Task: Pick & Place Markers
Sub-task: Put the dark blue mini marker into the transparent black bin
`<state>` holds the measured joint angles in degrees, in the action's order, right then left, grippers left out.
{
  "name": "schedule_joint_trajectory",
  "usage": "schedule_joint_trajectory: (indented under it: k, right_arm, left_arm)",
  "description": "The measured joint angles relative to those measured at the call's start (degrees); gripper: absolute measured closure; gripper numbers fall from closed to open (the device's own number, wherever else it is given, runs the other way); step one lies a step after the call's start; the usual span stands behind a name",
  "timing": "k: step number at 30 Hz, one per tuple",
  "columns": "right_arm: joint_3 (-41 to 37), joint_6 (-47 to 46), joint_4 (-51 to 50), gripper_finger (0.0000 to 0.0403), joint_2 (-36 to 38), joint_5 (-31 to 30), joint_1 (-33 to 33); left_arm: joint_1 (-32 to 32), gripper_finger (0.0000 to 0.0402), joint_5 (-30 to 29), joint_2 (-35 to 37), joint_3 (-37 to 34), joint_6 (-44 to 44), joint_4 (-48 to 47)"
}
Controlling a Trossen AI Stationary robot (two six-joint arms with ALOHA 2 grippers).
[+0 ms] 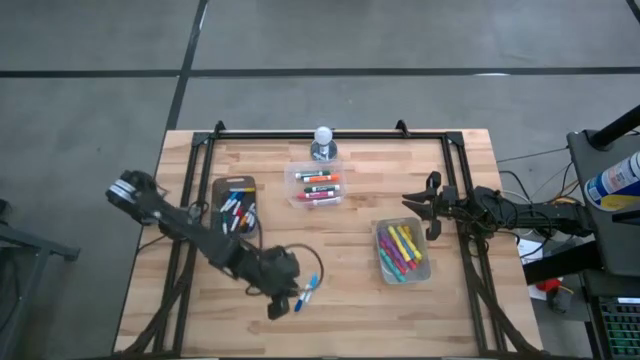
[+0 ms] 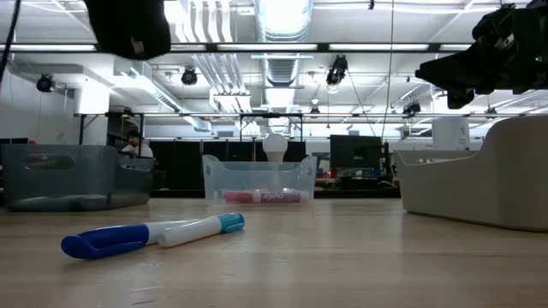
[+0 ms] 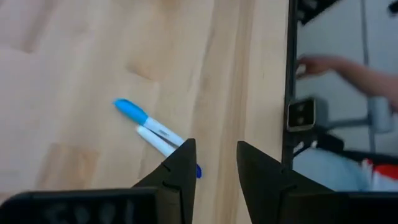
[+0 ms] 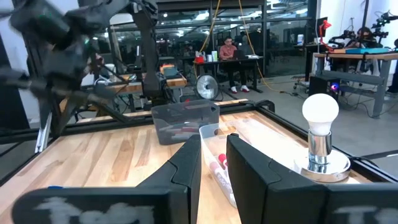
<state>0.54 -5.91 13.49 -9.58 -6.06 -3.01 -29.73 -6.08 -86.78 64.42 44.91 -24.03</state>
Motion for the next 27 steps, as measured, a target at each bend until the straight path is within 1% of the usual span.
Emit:
schedule_joint_trajectory:
  k: [5,9,13,15,23,27]
  right_arm:
    - [0.0,0.0,0.0,0.0335,0.0,0.0,0.0]
    - [0.0,0.0,0.0,0.0335,0.0,0.0,0.0]
    - [0.0,0.0,0.0,0.0335,0.0,0.0,0.0]
    - [0.0,0.0,0.0,0.0335,0.0,0.0,0.0]
    - [0.0,0.0,0.0,0.0335,0.0,0.0,0.0]
    - [0.0,0.0,0.0,0.0335,0.0,0.0,0.0]
  left_arm:
    - [-2.1,0.0294,-0.6,-6.6,0.0,-0.3,3.7]
    - [-2.3,0.0294,-1.7,-10.9,0.1,0.3,3.5]
    - [-2.4,0.0294,-6.9,-14.1,0.1,1.1,3.6]
    - [-2.4,0.0294,-7.7,-15.7,0.1,1.5,3.5]
    - [-2.4,0.0294,-11.8,-18.4,0.1,1.6,3.0]
    - [-2.4,0.0294,-12.0,-19.9,0.0,1.6,3.0]
